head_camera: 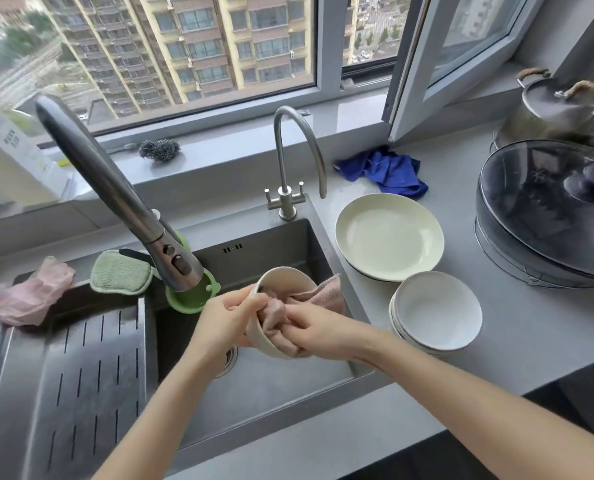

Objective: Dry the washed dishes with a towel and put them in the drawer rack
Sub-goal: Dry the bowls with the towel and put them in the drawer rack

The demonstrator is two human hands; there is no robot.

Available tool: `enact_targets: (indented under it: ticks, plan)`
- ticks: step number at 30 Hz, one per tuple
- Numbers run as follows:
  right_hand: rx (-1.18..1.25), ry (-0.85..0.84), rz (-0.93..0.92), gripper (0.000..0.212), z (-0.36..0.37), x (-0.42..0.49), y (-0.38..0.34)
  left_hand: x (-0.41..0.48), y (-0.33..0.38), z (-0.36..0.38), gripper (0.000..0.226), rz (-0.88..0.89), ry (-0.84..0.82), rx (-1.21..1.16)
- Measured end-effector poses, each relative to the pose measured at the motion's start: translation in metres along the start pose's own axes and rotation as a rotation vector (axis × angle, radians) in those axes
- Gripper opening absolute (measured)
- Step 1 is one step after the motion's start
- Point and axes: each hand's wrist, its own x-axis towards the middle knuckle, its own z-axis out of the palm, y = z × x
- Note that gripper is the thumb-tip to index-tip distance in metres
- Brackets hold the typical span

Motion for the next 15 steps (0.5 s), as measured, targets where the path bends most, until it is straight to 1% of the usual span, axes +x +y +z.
enact_targets:
  ticks: [1, 2, 3, 4, 5, 7, 9, 10, 12, 13, 15]
  plan:
    - [-0.159, -0.061, -0.014, 0.024, -0.004, -0.005, 0.001, 0.0, -0.001, -0.002, 0.036, -0.027, -0.025, 0.012]
    - [-0.344, -0.07, -0.038, 0.022, -0.005, -0.009, 0.004, 0.001, -0.004, -0.004, 0.032, -0.041, -0.071, 0.027]
    - [-0.518, -0.018, -0.094, 0.018, -0.005, -0.011, 0.005, 0.0, -0.005, -0.006, 0.024, -0.045, -0.128, 0.04]
    - [-0.673, 0.066, -0.195, 0.013, -0.002, -0.011, 0.011, -0.001, -0.006, -0.007, 0.021, -0.044, -0.175, 0.054]
    - [-0.81, 0.138, -0.298, 0.011, 0.0, -0.011, 0.017, -0.001, -0.008, -0.007, 0.024, -0.045, -0.207, 0.061]
    - [-0.998, 0.162, -0.42, 0.022, 0.003, -0.007, 0.029, 0.0, -0.009, -0.006, 0.029, -0.059, -0.224, 0.026]
    - [-1.048, 0.156, -0.428, 0.032, 0.0, -0.005, 0.038, -0.001, -0.01, -0.002, 0.03, -0.061, -0.215, 0.0]
    - [-1.028, 0.138, -0.39, 0.032, -0.001, -0.008, 0.036, -0.001, -0.01, 0.0, 0.028, -0.066, -0.197, -0.002]
    - [-1.004, 0.111, -0.307, 0.026, 0.001, -0.016, 0.032, 0.0, -0.013, 0.006, 0.015, -0.095, -0.127, -0.017]
    - [-0.999, 0.105, -0.272, 0.029, 0.004, -0.02, 0.03, 0.0, -0.014, 0.008, 0.013, -0.126, -0.094, -0.027]
    - [-0.944, 0.101, -0.232, 0.047, 0.007, -0.026, 0.026, 0.0, -0.018, 0.014, 0.021, -0.21, -0.07, -0.054]
